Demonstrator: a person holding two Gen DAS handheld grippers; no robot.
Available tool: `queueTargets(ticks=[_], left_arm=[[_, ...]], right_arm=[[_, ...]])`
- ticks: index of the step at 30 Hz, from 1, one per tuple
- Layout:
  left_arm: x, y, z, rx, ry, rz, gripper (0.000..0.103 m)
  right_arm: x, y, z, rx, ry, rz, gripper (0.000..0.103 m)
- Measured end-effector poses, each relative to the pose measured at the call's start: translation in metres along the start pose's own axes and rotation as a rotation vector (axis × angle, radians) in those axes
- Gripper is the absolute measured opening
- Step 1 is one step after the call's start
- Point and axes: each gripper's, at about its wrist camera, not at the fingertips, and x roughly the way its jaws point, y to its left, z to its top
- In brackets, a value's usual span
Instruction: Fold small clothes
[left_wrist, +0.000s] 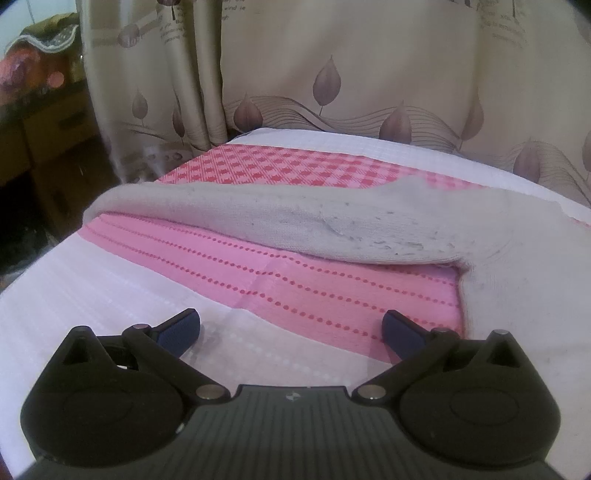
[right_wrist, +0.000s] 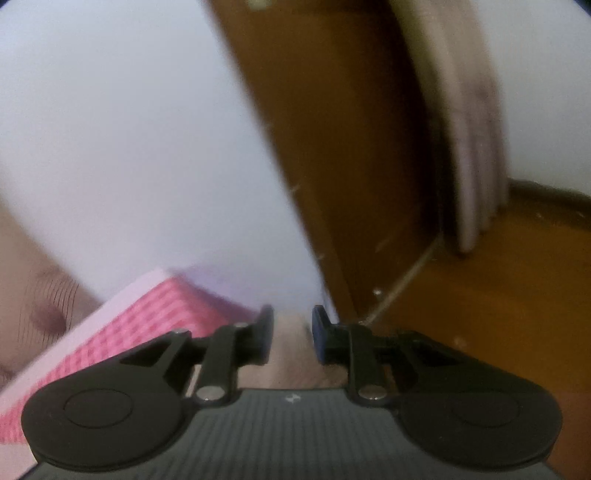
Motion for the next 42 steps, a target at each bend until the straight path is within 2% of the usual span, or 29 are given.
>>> queueTargets(ticks=[1,3,5,7,8,9,11,14,15,17,19,21,23,25,27,28,29,30,32,35,36,38,40,42], left_arm=[[0.000,0.001,0.000,-0.007,0.002,-0.008,0.103],[0.001,0.003,0.001,-0.016,0.007,-0.018,0.103],[0.000,0.004,0.000,-0.022,0.004,-0.023,0.103],[0.000,0.005,0.000,-0.021,0.003,-0.027,0.103],[0.000,0.005,0.000,-0.020,0.003,-0.028,0.103],[0.000,0.005,0.000,-0.020,0.003,-0.029,0.103],[0.000,0.006,-0.001,-0.023,0.001,-0.033,0.103],[-0.001,0.009,-0.001,-0.037,-0.002,-0.045,0.103],[0.000,0.010,-0.001,-0.043,-0.002,-0.051,0.103],[-0.001,0.013,-0.001,-0.059,-0.007,-0.063,0.103],[-0.002,0.016,-0.001,-0.080,-0.014,-0.080,0.103],[-0.001,0.019,-0.002,-0.099,-0.018,-0.094,0.103],[-0.002,0.021,-0.001,-0.116,-0.023,-0.106,0.103],[-0.001,0.023,-0.001,-0.128,-0.026,-0.116,0.103],[-0.002,0.025,-0.002,-0.135,-0.027,-0.122,0.103],[-0.001,0.025,-0.002,-0.137,-0.027,-0.123,0.103],[-0.001,0.024,-0.002,-0.138,-0.027,-0.123,0.103],[-0.001,0.024,-0.002,-0.139,-0.027,-0.124,0.103],[-0.002,0.026,-0.002,-0.147,-0.030,-0.130,0.103],[-0.003,0.029,-0.003,-0.160,-0.036,-0.142,0.103],[-0.003,0.030,-0.003,-0.166,-0.038,-0.148,0.103],[-0.004,0.034,-0.003,-0.180,-0.046,-0.192,0.103],[-0.009,0.041,-0.002,-0.178,-0.025,-0.279,0.103],[-0.022,0.052,-0.005,-0.216,0.005,-0.376,0.103]], right_arm=[[-0.014,0.000,-0.006,0.005,-0.021,0.038,0.022],[-0.054,0.005,-0.021,0.009,-0.040,0.179,0.022],[-0.101,0.009,-0.045,0.047,0.009,0.380,0.025],[-0.140,0.016,-0.076,0.063,0.123,0.576,0.043],[-0.159,0.024,-0.095,0.044,0.191,0.654,0.065],[-0.178,0.031,-0.113,0.018,0.242,0.705,0.083],[-0.221,0.047,-0.157,-0.045,0.328,0.804,0.084],[-0.270,0.067,-0.209,-0.093,0.422,0.882,0.084],[-0.286,0.074,-0.227,-0.109,0.439,0.890,0.084],[-0.313,0.089,-0.257,-0.193,0.443,0.852,0.084],[-0.343,0.105,-0.281,-0.319,0.352,0.771,0.084],[-0.366,0.128,-0.301,-0.463,0.239,0.725,0.084],[-0.373,0.147,-0.317,-0.543,0.195,0.686,0.083],[-0.362,0.168,-0.328,-0.620,0.170,0.638,0.082],[-0.350,0.185,-0.338,-0.716,0.156,0.533,0.076],[-0.354,0.185,-0.347,-0.706,0.144,0.508,0.068],[-0.357,0.180,-0.345,-0.674,0.140,0.490,0.047],[-0.355,0.171,-0.336,-0.629,0.141,0.456,0.035],[-0.353,0.140,-0.319,-0.497,0.146,0.411,0.029],[-0.344,0.075,-0.298,-0.251,0.223,0.353,0.027],[-0.345,0.057,-0.295,-0.171,0.241,0.370,0.027],[-0.358,0.030,-0.293,-0.043,0.206,0.441,0.027],[-0.365,0.022,-0.290,-0.021,0.182,0.479,0.027],[-0.367,0.030,-0.285,-0.065,0.176,0.496,0.032]])
